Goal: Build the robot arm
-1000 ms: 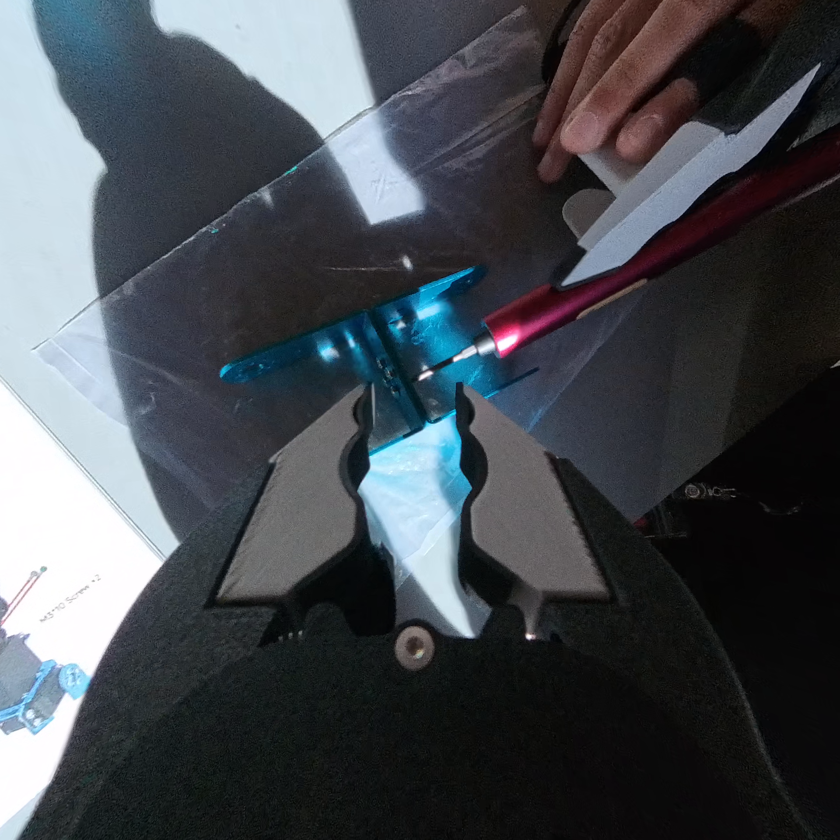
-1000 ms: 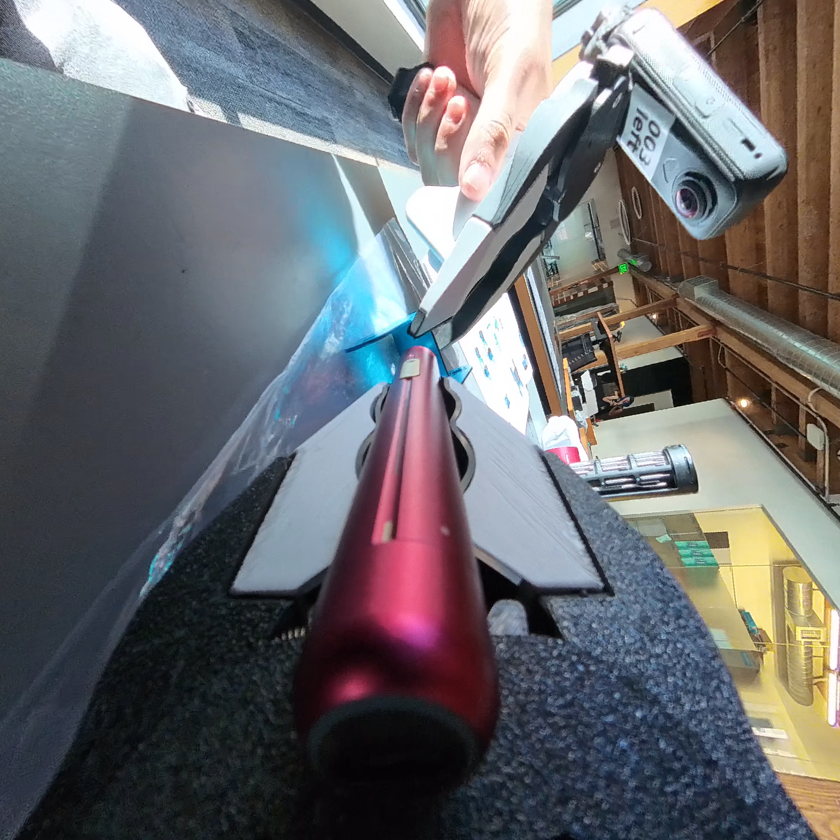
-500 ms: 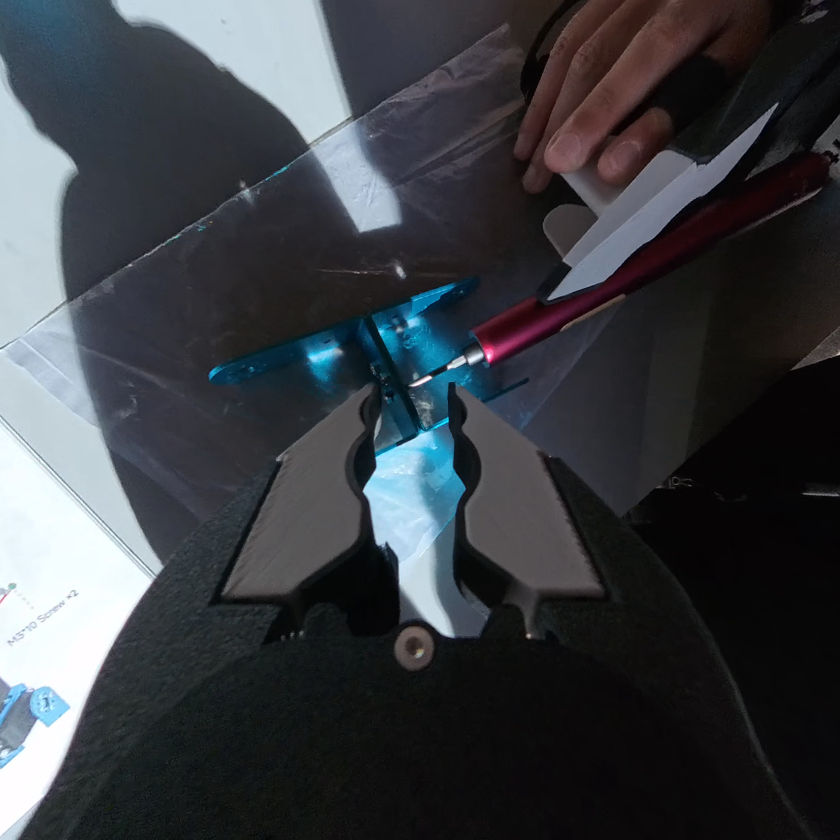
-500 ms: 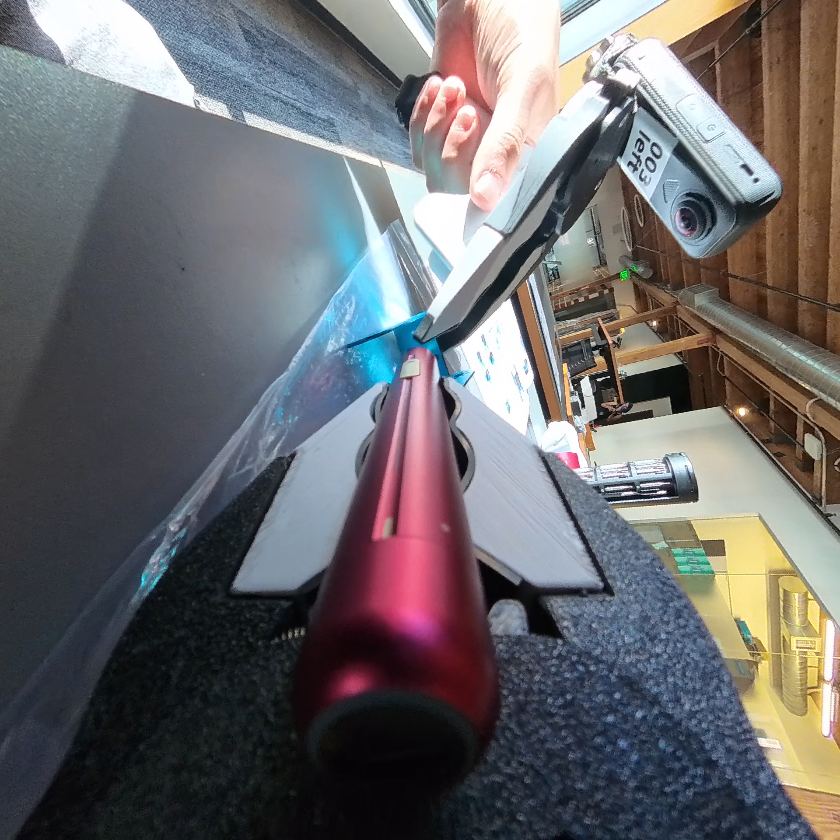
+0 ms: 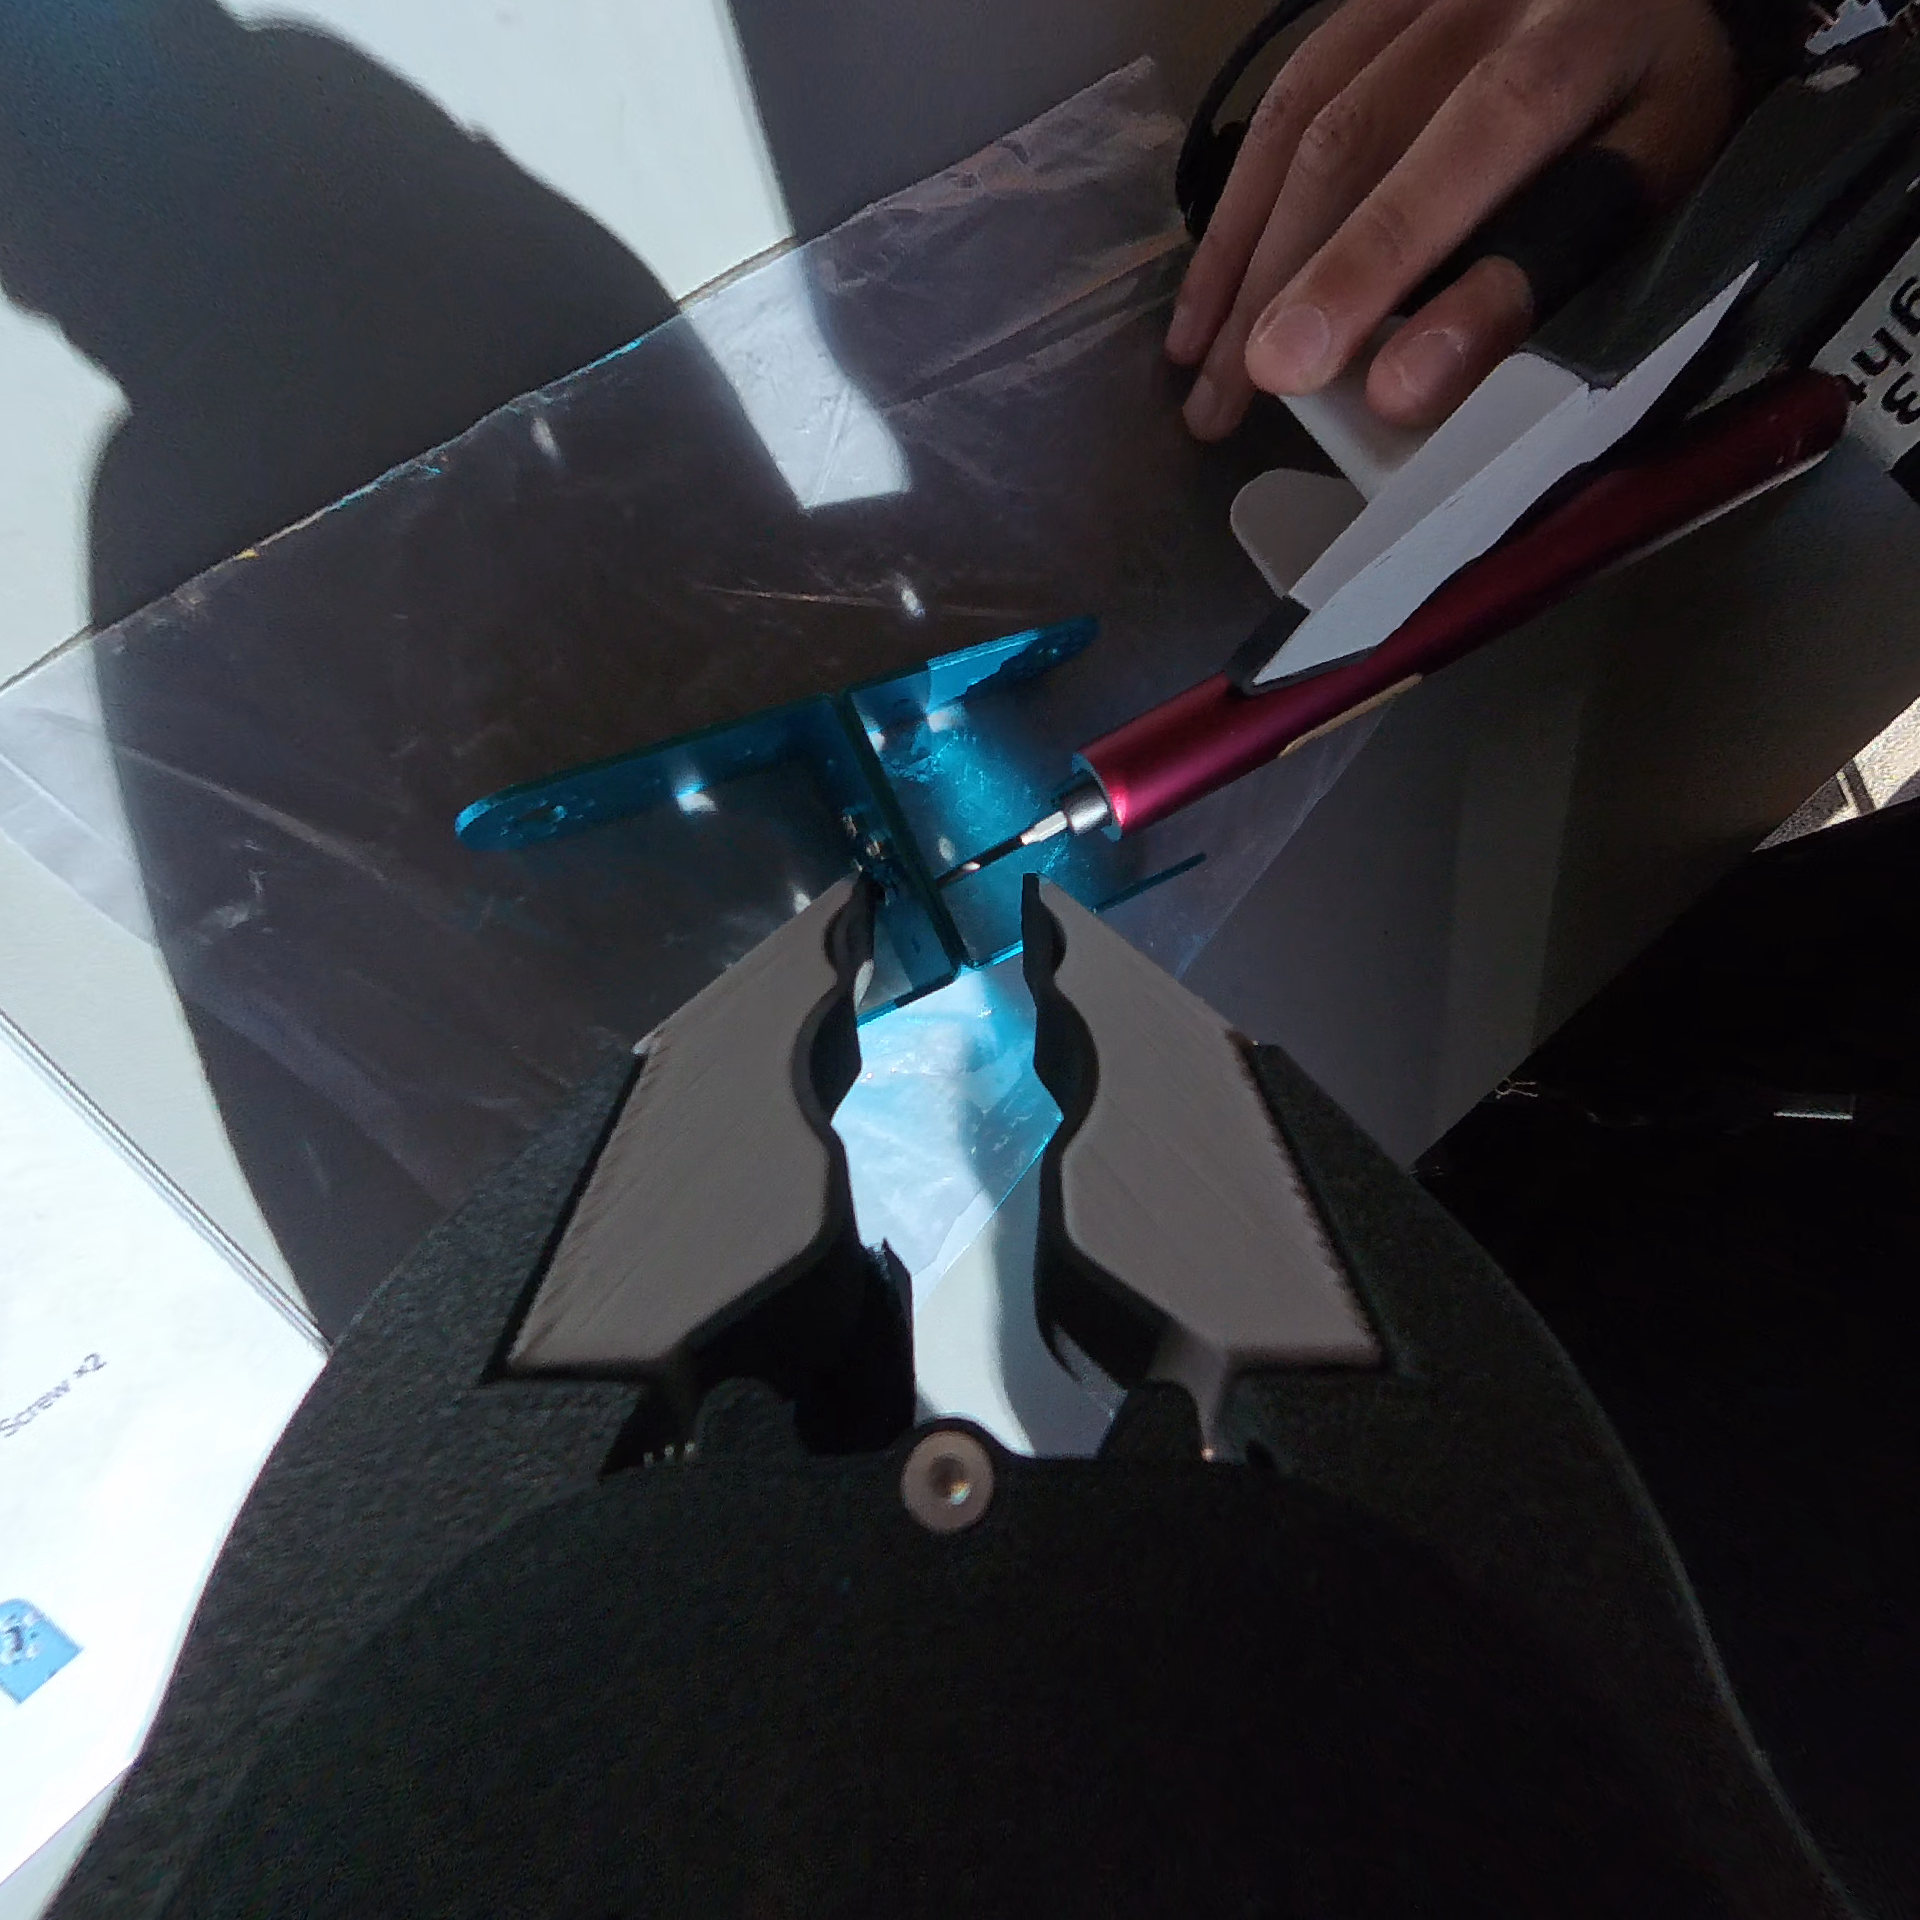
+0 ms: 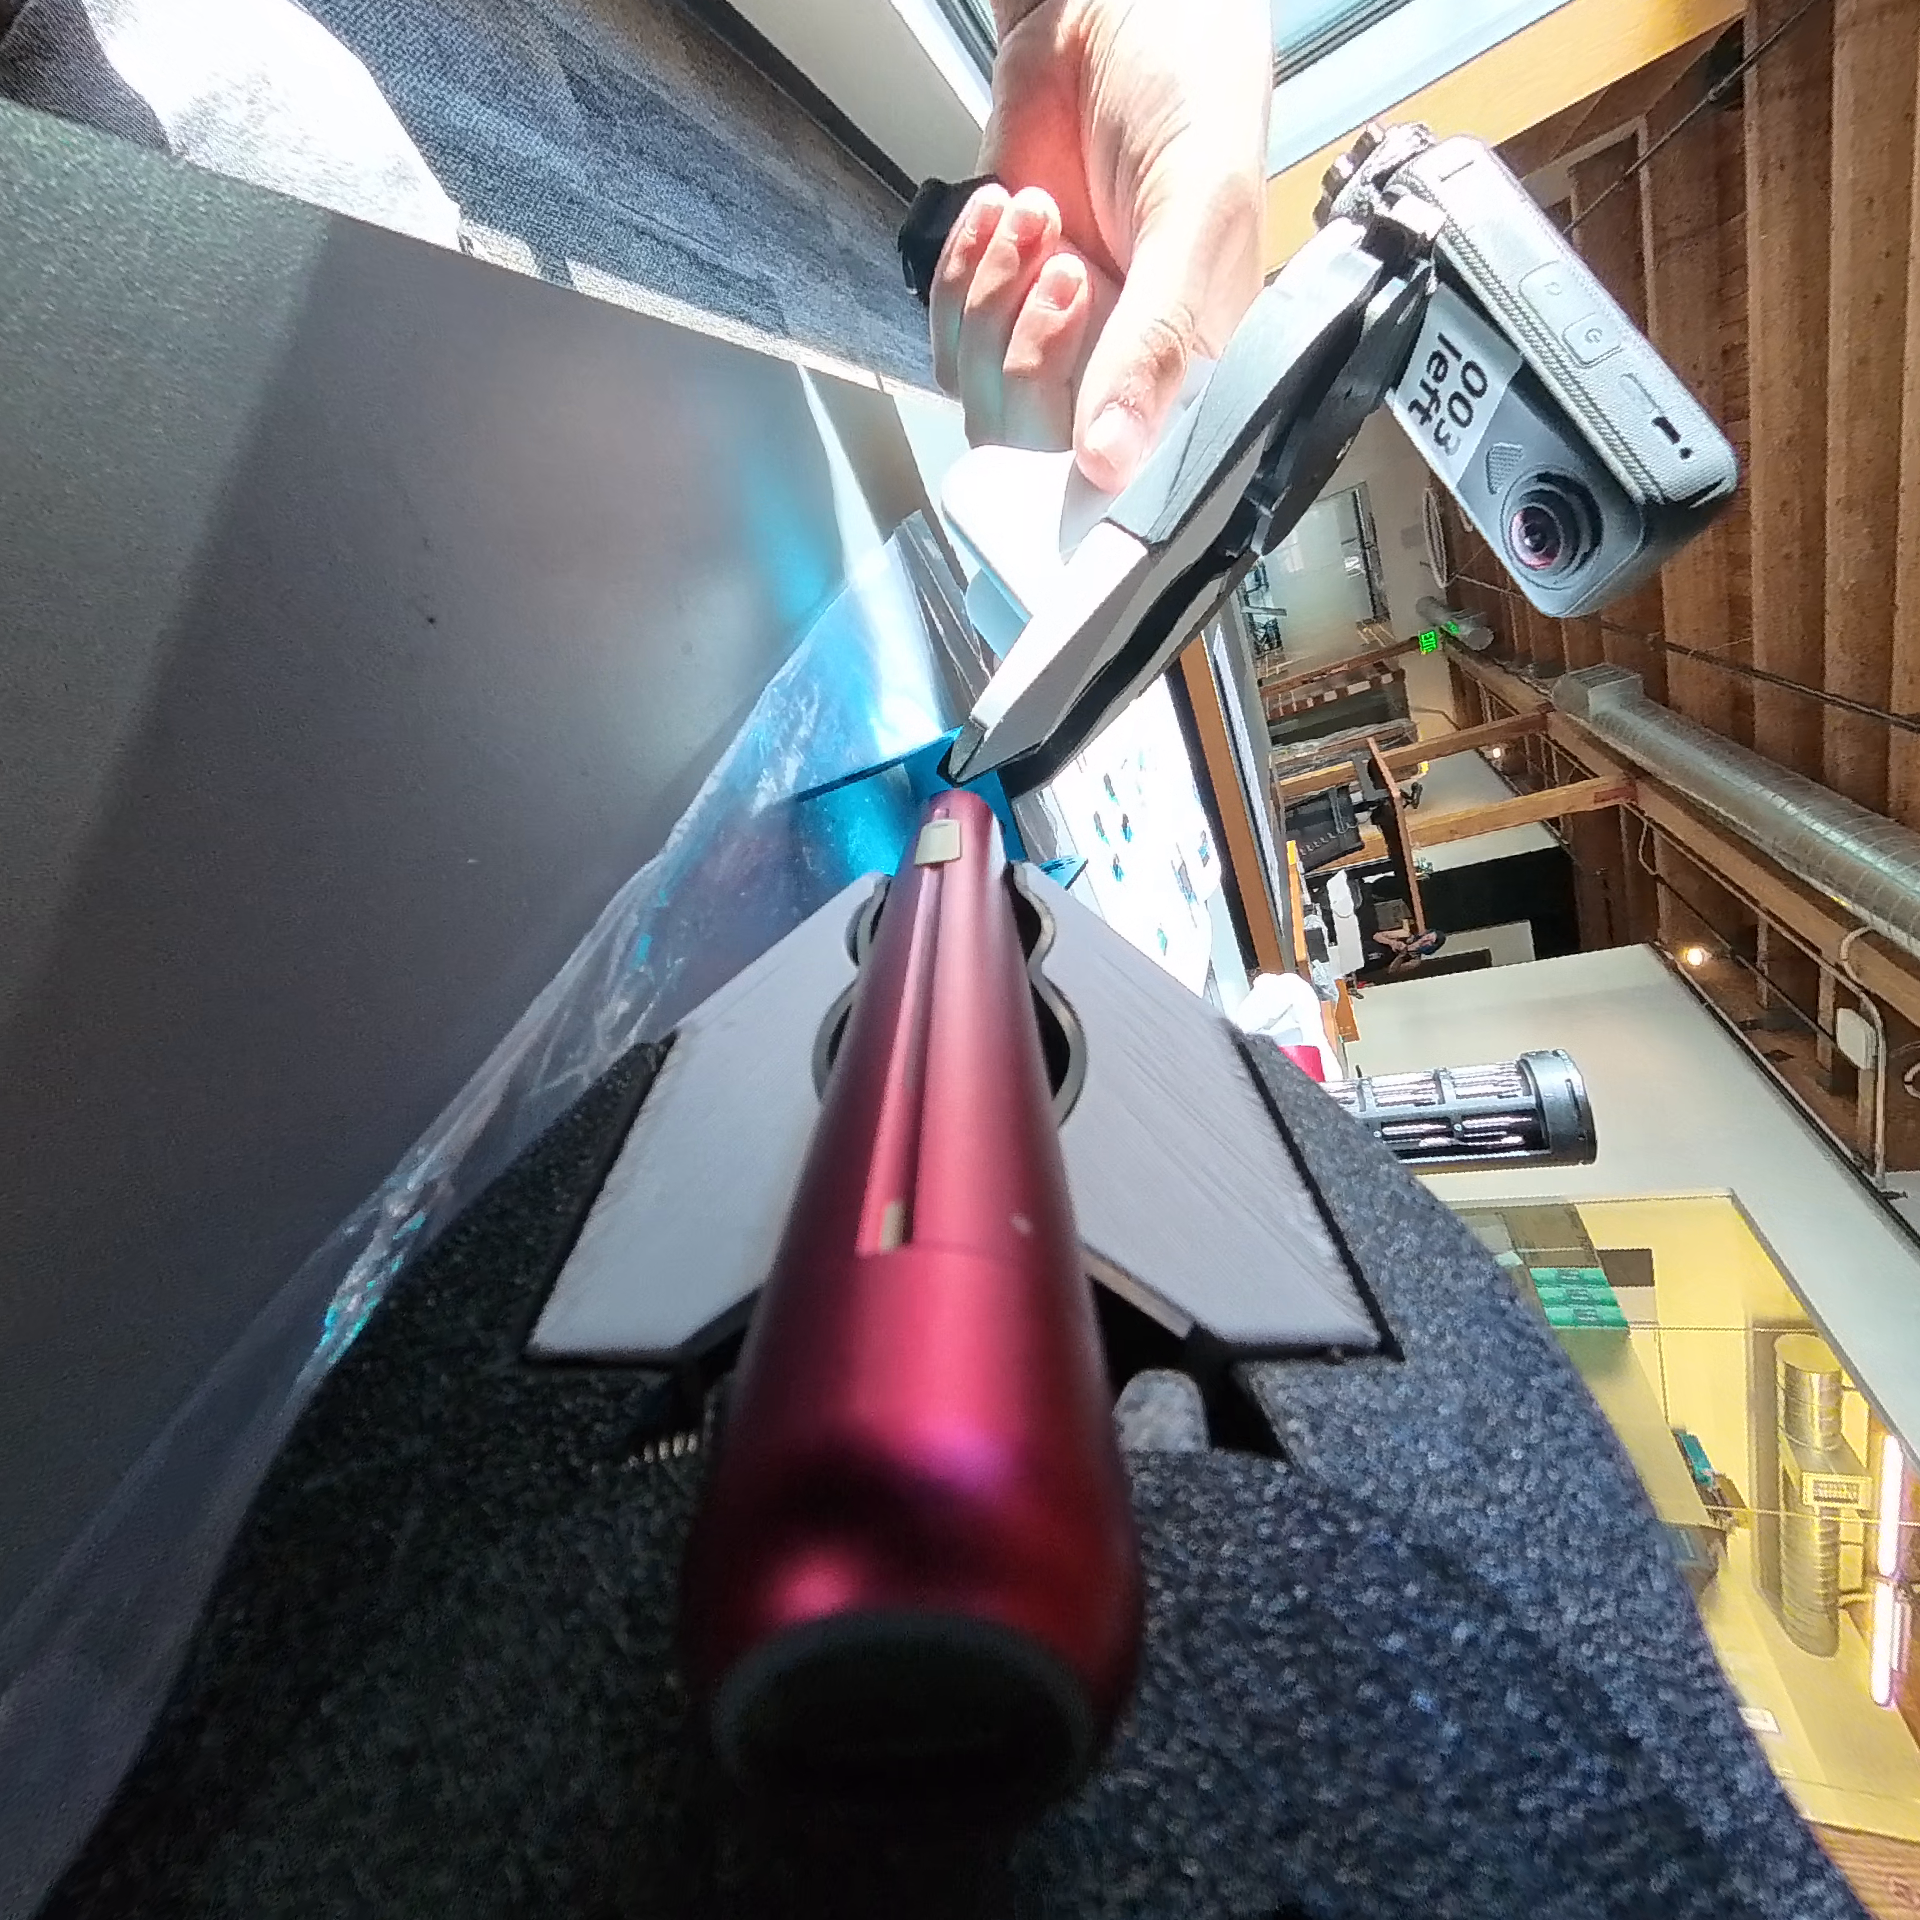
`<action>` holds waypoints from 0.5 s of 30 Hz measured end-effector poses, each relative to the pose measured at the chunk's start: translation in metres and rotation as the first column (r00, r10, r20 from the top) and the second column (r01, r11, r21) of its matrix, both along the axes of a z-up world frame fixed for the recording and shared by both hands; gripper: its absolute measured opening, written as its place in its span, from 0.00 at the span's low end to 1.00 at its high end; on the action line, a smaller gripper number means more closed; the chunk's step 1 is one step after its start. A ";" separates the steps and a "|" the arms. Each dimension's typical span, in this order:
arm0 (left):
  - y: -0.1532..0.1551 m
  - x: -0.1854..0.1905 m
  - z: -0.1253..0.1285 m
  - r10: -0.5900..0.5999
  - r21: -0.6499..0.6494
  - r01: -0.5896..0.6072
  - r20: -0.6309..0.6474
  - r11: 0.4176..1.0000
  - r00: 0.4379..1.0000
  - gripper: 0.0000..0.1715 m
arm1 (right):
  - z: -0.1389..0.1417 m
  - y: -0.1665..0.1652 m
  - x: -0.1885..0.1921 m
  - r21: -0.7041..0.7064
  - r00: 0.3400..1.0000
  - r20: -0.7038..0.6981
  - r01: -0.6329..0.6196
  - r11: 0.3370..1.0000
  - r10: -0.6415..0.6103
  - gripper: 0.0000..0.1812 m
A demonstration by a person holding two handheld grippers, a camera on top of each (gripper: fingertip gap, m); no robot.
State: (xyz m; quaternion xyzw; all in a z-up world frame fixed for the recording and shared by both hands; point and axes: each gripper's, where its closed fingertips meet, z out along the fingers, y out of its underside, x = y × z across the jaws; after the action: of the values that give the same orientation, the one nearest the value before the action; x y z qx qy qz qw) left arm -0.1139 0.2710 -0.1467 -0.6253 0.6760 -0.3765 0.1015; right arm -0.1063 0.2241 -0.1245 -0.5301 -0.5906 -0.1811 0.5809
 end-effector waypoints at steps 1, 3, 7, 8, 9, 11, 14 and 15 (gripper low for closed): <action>0.000 0.000 0.000 0.000 0.000 0.000 0.001 1.000 1.000 0.16 | -0.001 0.000 0.000 -0.003 1.000 0.001 -0.001 1.000 0.001 0.11; 0.001 0.000 0.000 0.001 0.007 -0.001 0.001 1.000 1.000 0.15 | -0.001 -0.001 0.000 -0.006 1.000 0.002 -0.003 1.000 0.003 0.11; 0.001 0.000 0.001 -0.005 0.010 0.005 -0.001 1.000 1.000 0.15 | -0.001 -0.002 0.001 -0.002 1.000 0.003 0.003 1.000 -0.003 0.11; 0.001 -0.001 0.001 -0.009 0.010 0.009 -0.003 1.000 1.000 0.15 | -0.001 -0.002 0.002 -0.001 1.000 0.003 0.006 1.000 -0.006 0.11; 0.001 -0.001 0.001 -0.010 0.011 0.010 -0.003 1.000 1.000 0.15 | 0.000 -0.001 0.002 -0.002 1.000 0.001 0.005 1.000 -0.005 0.11; 0.001 -0.001 0.001 -0.010 0.010 0.010 -0.003 1.000 1.000 0.15 | 0.000 -0.001 0.001 0.000 1.000 -0.005 0.004 1.000 -0.004 0.11; 0.000 0.000 0.000 -0.009 0.007 0.009 -0.002 1.000 1.000 0.15 | 0.000 -0.001 0.002 0.001 1.000 -0.002 0.007 1.000 -0.007 0.11; 0.000 0.000 0.000 -0.008 0.006 0.008 -0.002 1.000 1.000 0.15 | 0.000 -0.001 0.002 0.000 1.000 -0.003 0.006 1.000 -0.006 0.11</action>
State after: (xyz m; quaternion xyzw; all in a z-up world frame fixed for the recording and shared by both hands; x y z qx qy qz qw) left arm -0.1139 0.2710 -0.1469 -0.6226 0.6798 -0.3741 0.1013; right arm -0.1045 0.2231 -0.1244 -0.5321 -0.5881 -0.1822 0.5812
